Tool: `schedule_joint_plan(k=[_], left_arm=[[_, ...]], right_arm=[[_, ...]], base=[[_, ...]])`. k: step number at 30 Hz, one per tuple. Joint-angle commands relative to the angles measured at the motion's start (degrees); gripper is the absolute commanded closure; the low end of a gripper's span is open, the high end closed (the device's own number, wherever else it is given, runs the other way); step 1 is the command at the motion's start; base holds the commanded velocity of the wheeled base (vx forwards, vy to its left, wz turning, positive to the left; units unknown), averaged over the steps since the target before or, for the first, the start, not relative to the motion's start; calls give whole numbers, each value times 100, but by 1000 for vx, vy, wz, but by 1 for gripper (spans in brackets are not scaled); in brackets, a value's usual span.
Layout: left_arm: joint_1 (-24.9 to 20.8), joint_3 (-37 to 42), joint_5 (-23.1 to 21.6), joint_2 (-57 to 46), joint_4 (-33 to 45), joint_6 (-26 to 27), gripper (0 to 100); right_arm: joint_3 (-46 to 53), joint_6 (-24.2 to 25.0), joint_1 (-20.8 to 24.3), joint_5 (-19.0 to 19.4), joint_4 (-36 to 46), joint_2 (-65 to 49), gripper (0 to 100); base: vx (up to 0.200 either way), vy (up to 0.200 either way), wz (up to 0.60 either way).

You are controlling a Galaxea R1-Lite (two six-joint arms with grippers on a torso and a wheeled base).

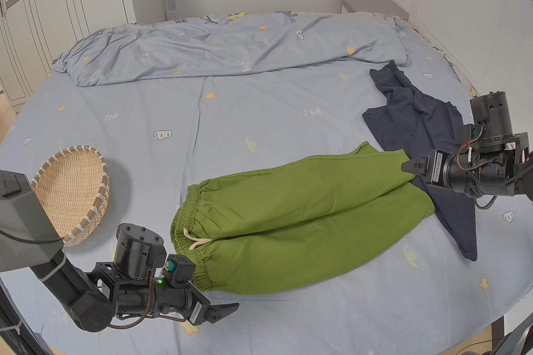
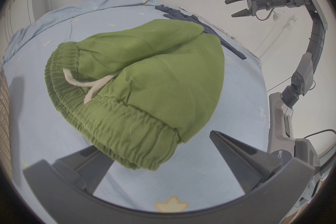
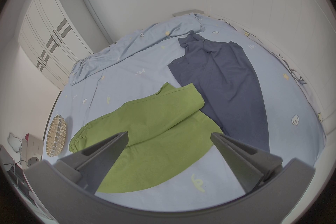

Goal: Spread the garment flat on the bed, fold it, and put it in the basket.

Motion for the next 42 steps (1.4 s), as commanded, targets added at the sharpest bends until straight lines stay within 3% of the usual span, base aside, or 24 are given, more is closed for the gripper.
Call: schedule_joint_plan(k=[1,5,6,19,27,32,35,38,42], left_arm=[[14,-12,-1,-15,-14,0,0],[111,-56,-1,-15,-67,0,0],[128,-56,-1,-6,-84,-9,100],[172,-3,-36,-32,-111,-9,100],[743,454,-133,-823,-58,-422,100],[1130,603,-625,-1790,557,-1301,100],[1403,542,-1293,-2546,1454,-1837,100],[1666,533,-1662,-2862,2016,-1951,100],[1974,542,-1750,-2880,2684,-1899,100]], right_arm=[[3,2,1,-1,-2,23,0],[3,-7,1,-1,-2,23,0],[3,2,1,-1,-2,23,0],[3,-16,-34,-1,-2,23,0],[3,-42,-34,25,-2,14,0],[12,-42,-43,280,15,-12,0],[21,-60,-52,333,33,-30,0],[91,-86,-52,342,42,-21,0],[241,-95,-52,526,42,6,0]], base=[[0,0,0],[0,0,0],[0,0,0],[0,0,0],[0,0,0],[0,0,0],[0,0,0],[0,0,0],[0,0,0]])
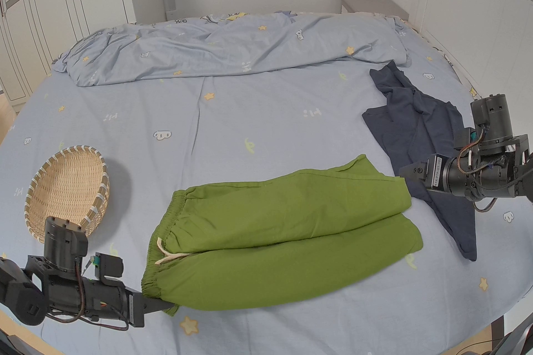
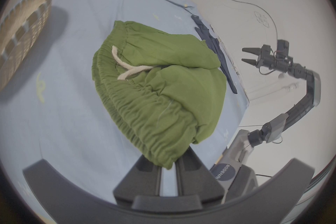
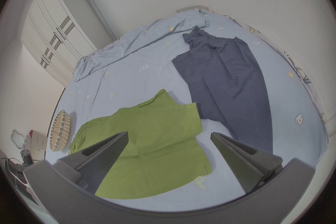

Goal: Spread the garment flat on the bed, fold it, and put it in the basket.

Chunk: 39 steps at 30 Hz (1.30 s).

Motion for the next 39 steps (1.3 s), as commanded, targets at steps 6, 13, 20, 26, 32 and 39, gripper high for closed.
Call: schedule_joint_plan(k=[6,13,20,26,32,39], left_arm=[[826,48,-199,-740,1412,633,100],[922,110,-216,-978,2273,1644,100],[1133,286,-190,-907,2335,2022,100],[1125,268,-190,-881,2291,2040,100],[1125,250,-190,-872,2247,2040,100],[1116,224,-199,-846,2238,2040,100]], right_arm=[[494,-267,-318,855,161,146,0],[687,-627,-863,1488,363,673,0],[784,-970,-1223,2297,346,1473,0],[863,-1137,-1426,3624,337,1491,0],[977,-1418,-1478,3756,337,1649,0],[1012,-1585,-1733,4406,337,1781,0]], base=[[0,0,0],[0,0,0],[0,0,0],[0,0,0],[0,0,0],[0,0,0]])
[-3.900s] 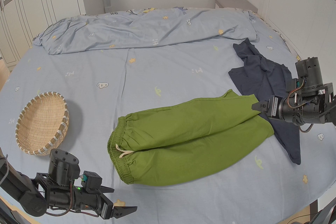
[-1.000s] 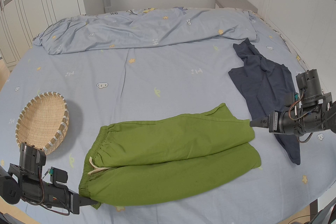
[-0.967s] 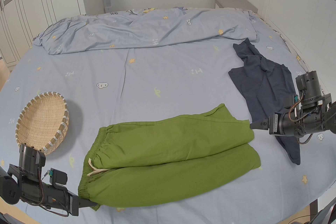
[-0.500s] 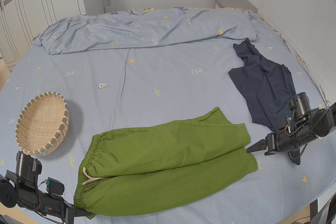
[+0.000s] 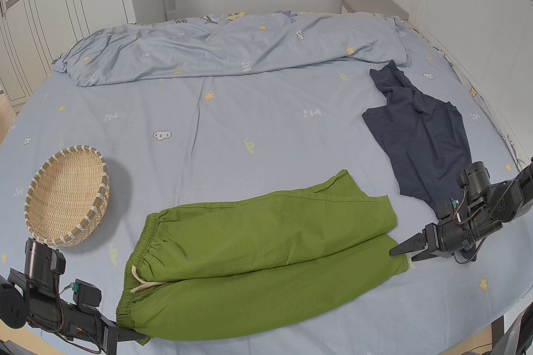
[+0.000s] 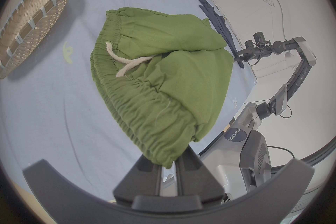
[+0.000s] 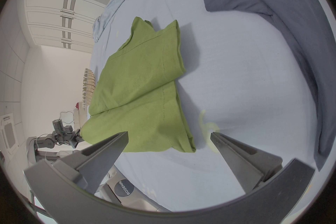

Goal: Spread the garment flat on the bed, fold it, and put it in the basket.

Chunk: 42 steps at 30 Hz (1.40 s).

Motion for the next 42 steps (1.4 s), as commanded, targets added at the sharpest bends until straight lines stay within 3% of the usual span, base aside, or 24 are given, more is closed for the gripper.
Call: schedule_joint_plan(k=[1,2,4,16,22,30,31,42], left_arm=[[-16,-51,-3,51,-4,-1,100],[-16,-51,-3,51,-4,-1,100],[-33,-60,-3,77,-12,-1,100],[-33,-77,-3,112,-83,-10,100],[-25,-77,-3,103,-92,-10,100],[-16,-77,-3,77,-92,-10,100],[-16,-77,-3,77,-92,-10,100],[169,-60,-3,68,-83,-10,100]], right_arm=[[12,-164,-318,618,-3,231,0],[12,-164,-318,618,-3,231,0],[-5,-225,-441,1031,-12,371,0],[153,-225,-292,1084,-416,740,0],[399,-173,-283,1541,-953,740,0],[399,-173,-309,1585,-970,802,0],[399,-173,-318,1585,-970,837,100],[381,-305,-608,1602,-979,855,100]], base=[[0,0,0],[0,0,0],[0,0,0],[0,0,0],[0,0,0],[0,0,0],[0,0,0],[0,0,0]])
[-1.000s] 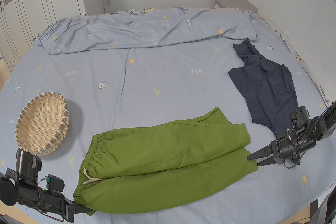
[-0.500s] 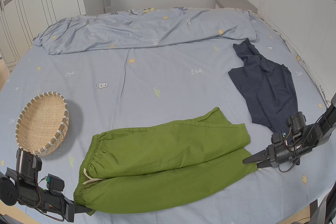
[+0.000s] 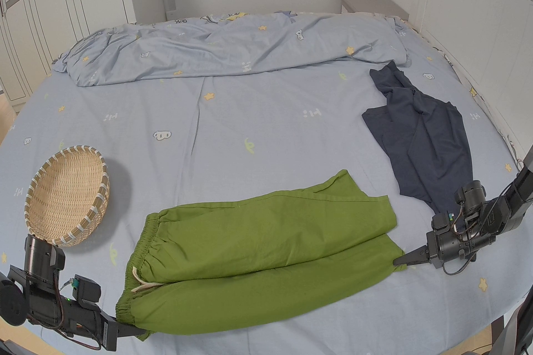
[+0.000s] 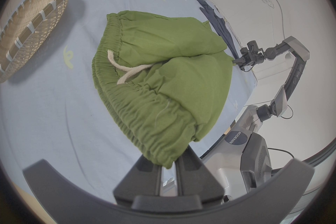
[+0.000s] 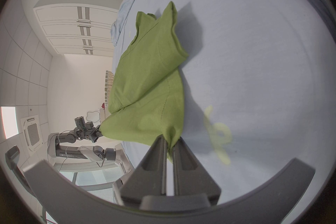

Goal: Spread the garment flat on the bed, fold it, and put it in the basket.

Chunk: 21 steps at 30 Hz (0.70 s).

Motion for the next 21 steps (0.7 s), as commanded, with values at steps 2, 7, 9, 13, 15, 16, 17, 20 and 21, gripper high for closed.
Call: schedule_joint_plan(k=[2,7,9,13,15,16,17,20,21], left_arm=[[191,25,-1,0,5,1,100],[481,51,-10,27,23,10,100],[578,51,-10,35,49,19,100],[657,33,-10,238,75,45,100],[657,33,-10,378,75,98,100],[657,33,-10,554,84,151,100],[665,25,-10,642,75,177,100],[665,-2,-1,1055,23,282,100],[648,-11,8,1152,5,300,100]], right_arm=[[-1,-185,-208,7,5,-10,100],[131,-361,-172,-37,93,-309,100],[192,-361,-111,-125,120,-476,100],[298,-317,302,-995,621,-1056,100],[439,-317,452,-1400,770,-1223,100],[641,-326,592,-1795,761,-1372,100],[755,-335,645,-1945,744,-1443,100],[1098,-343,750,-2164,585,-1645,100],[1168,-343,750,-2173,533,-1671,100]], base=[[0,0,0],[0,0,0],[0,0,0],[0,0,0],[0,0,0],[0,0,0],[0,0,0],[0,0,0],[0,0,0]])
